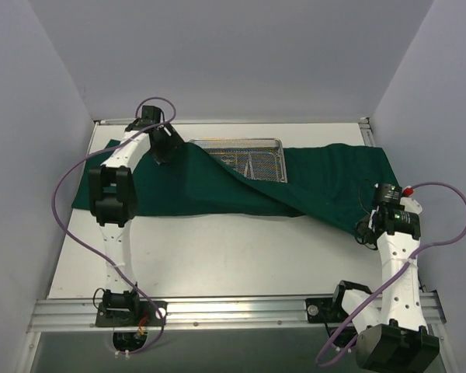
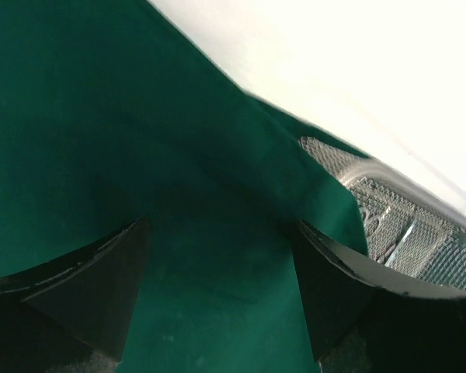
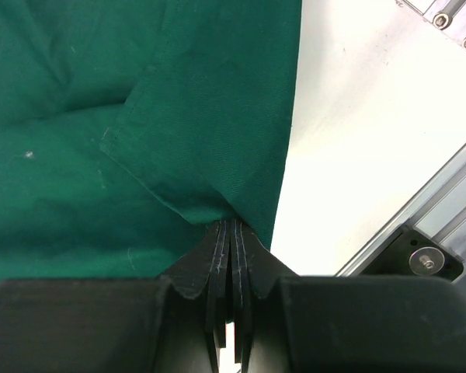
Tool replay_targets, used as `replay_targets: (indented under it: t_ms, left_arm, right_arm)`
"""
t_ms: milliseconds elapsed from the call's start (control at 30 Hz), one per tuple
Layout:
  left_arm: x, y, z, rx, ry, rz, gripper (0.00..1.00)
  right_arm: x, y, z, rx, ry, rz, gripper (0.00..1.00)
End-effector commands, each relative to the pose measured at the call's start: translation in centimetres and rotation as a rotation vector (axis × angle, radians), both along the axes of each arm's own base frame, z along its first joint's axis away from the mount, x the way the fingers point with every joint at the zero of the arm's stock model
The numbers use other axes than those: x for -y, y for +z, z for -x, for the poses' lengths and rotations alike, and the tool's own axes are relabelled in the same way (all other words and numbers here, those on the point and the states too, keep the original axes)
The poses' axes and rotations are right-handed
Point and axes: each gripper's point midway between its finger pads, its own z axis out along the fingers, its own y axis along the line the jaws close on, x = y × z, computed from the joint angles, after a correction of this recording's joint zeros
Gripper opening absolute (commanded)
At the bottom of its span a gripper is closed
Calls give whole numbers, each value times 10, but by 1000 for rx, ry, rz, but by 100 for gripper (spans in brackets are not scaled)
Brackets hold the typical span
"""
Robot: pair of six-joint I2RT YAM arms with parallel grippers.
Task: Open and lay out the surgical kit
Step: Open the surgical kit at the center of the board.
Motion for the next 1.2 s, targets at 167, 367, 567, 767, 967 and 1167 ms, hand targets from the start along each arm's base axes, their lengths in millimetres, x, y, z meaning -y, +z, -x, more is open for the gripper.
replay_targets:
  t_ms: [167, 367, 567, 767, 967, 1167]
  left_arm:
    - [41, 103, 9, 230, -35, 36, 82]
    - [69, 95, 14, 194, -69, 63, 82]
    - [79, 81, 17, 135, -67, 53, 82]
    - [104, 61, 16, 91, -81, 79, 79]
    - [119, 34, 17, 46, -89, 105, 65]
    - [120, 29, 10, 59, -115, 93, 33]
  right_arm:
    - [-2, -5, 6, -41, 16, -9, 0]
    - [-1, -5, 4, -51, 28, -6, 0]
    - [2, 0, 4, -53, 31, 8, 0]
    - [2, 2, 5, -56, 28, 8, 0]
    - [3, 6, 6, -49, 28, 19, 0]
    - [3, 8, 3, -46, 44, 22, 0]
